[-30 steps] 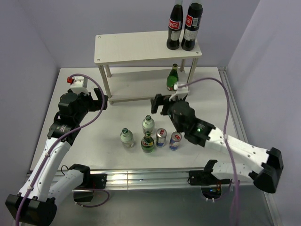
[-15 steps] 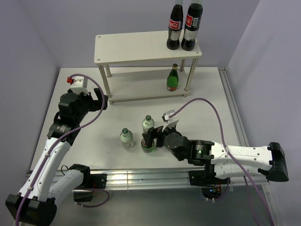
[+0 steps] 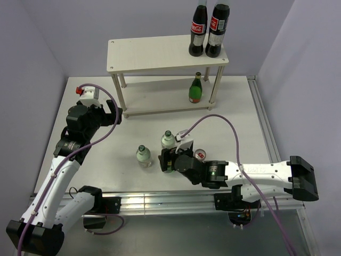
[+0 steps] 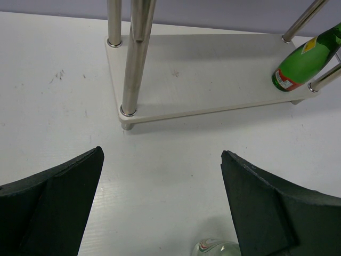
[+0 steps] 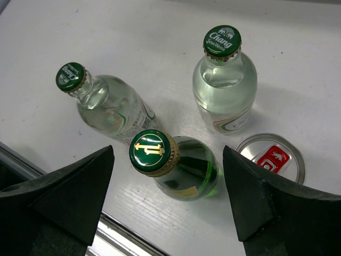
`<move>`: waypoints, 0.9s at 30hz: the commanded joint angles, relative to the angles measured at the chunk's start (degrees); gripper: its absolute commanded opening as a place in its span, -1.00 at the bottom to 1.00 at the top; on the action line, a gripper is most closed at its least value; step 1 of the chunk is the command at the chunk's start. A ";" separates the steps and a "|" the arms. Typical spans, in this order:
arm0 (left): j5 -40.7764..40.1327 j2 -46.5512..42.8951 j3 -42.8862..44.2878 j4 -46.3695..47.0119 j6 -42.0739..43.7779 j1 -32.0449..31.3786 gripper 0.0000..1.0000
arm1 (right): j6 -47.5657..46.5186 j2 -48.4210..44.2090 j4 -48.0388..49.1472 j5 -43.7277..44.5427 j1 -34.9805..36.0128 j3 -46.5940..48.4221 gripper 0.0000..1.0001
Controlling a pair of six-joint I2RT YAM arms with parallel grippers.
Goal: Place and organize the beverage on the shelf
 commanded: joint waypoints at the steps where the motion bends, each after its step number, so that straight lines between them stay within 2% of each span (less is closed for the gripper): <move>1: -0.29 -0.32 0.06 2.00 0.87 -0.21 0.98 | 0.00 2.14 3.40 2.23 0.36 1.40 0.77; 3: -0.29 -0.41 0.06 2.00 0.87 -0.21 0.98 | -0.27 3.19 3.40 3.01 0.36 1.58 0.68; 4: -0.29 -0.49 0.06 2.00 0.87 -0.21 0.98 | -0.27 3.64 3.40 3.28 0.44 1.58 0.53; 7: -0.29 -0.32 0.06 2.09 0.78 -0.21 0.98 | -0.45 4.60 5.24 4.16 0.36 1.84 0.29; 18: 0.06 -0.41 0.14 2.09 0.78 -0.21 0.98 | -2.03 7.24 5.77 6.09 0.44 3.51 0.13; 26: 0.14 -0.23 0.06 2.09 0.78 -0.21 0.98 | -3.17 8.65 6.65 6.36 0.36 4.04 -0.50; 27: 0.06 -0.23 0.06 2.18 0.78 -0.21 0.98 | -3.43 9.08 6.74 6.18 0.36 4.39 -0.76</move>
